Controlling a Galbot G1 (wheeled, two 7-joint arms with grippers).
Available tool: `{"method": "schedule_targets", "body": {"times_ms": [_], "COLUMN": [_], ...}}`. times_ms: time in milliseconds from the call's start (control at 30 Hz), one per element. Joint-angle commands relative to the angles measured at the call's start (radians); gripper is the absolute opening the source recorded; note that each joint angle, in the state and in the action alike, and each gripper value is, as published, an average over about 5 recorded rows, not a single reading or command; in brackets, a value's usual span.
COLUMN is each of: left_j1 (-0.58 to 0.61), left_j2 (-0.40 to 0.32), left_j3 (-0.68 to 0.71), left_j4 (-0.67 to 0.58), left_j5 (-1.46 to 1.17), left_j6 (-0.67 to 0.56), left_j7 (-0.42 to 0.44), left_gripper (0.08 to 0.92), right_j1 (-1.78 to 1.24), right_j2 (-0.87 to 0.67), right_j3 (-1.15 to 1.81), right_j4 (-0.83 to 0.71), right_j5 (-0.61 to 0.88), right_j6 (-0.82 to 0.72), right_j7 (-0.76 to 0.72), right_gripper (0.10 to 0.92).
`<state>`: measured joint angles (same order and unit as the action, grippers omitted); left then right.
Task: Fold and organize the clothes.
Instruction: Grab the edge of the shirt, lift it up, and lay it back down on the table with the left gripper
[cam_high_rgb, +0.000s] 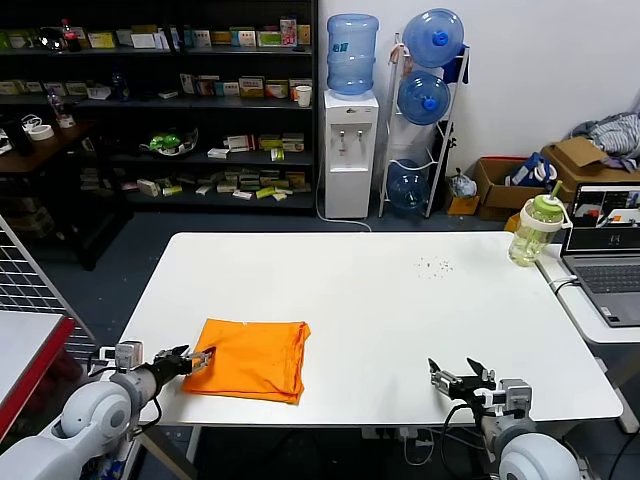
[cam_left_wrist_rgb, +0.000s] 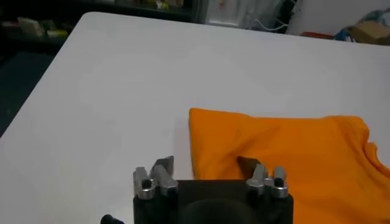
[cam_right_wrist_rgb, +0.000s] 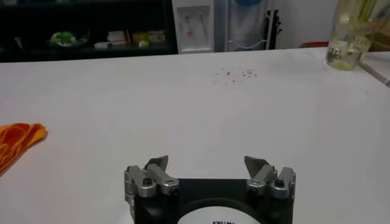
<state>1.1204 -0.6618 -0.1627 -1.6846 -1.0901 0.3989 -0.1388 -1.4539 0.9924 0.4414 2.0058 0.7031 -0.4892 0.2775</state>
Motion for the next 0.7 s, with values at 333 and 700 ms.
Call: {"method": "schedule_targets", "body": {"times_ms": [333, 700], "left_j1": [-0.025, -0.009], "left_j2": [-0.011, -0.011], "left_j3": [0.0, -0.033], "left_j4": [0.036, -0.038], "left_j5": [-0.062, -0.085], "left_j6": [0.033, 0.052], "left_j7": [0.023, -0.037], "left_gripper": [0.398, 0.108], "right_j1": [-0.002, 0.0], "right_j2": [-0.003, -0.002], "right_j3": [0.004, 0.005], "right_j4": [0.005, 0.002], "right_j5": [0.003, 0.003], "right_j6": [-0.002, 0.001], "right_j7": [0.004, 0.005], "right_gripper": [0.823, 0.823]}}
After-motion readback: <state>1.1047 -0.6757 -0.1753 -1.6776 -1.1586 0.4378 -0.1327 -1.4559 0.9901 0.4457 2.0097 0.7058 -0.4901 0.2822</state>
